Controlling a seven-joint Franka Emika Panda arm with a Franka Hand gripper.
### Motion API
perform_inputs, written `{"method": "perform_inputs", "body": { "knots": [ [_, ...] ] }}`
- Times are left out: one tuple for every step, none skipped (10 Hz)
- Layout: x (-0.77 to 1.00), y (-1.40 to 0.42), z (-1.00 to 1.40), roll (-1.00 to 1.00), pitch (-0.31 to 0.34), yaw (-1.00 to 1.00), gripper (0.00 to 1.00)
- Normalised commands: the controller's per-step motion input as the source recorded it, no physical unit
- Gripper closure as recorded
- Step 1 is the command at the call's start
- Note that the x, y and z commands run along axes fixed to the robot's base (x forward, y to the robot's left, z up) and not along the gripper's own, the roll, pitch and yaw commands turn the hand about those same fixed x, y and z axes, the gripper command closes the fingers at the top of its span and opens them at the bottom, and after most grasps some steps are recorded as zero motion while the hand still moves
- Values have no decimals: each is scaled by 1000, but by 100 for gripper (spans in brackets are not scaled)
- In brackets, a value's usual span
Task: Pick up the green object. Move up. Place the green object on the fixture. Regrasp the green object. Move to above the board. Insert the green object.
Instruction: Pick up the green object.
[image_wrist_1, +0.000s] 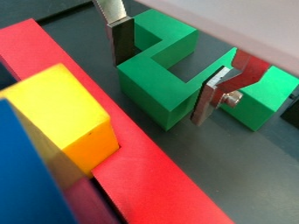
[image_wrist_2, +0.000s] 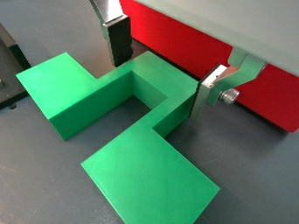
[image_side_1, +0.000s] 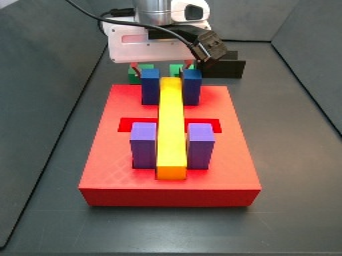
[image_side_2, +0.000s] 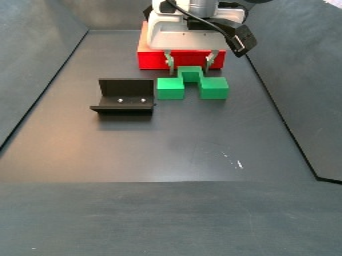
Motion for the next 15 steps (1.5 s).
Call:
{"method": "perform_inputs", "body": {
  "knots": [
    [0, 0, -20, 0, 0, 0, 0],
    [0, 0, -71, 0, 0, 0, 0],
    [26, 0, 0, 0, 0, 0, 0],
    [0, 0, 0, 4, 0, 0, 0],
    [0, 0, -43, -20, 0, 0, 0],
    [0, 0, -26, -7, 0, 0, 0],
    [6, 0, -86, 0, 0, -3, 0],
    [3, 0, -103, 0, 0, -3, 0],
    [0, 0, -109, 0, 0, 0, 0],
    [0, 0, -66, 0, 0, 0, 0],
    [0, 0, 0, 0, 0, 0, 0],
    [0, 0, 0, 0, 0, 0, 100],
    [0, 0, 0, 0, 0, 0, 100],
    [0, 0, 0, 0, 0, 0, 100],
    [0, 0, 0, 0, 0, 0, 100]
  ]
}}
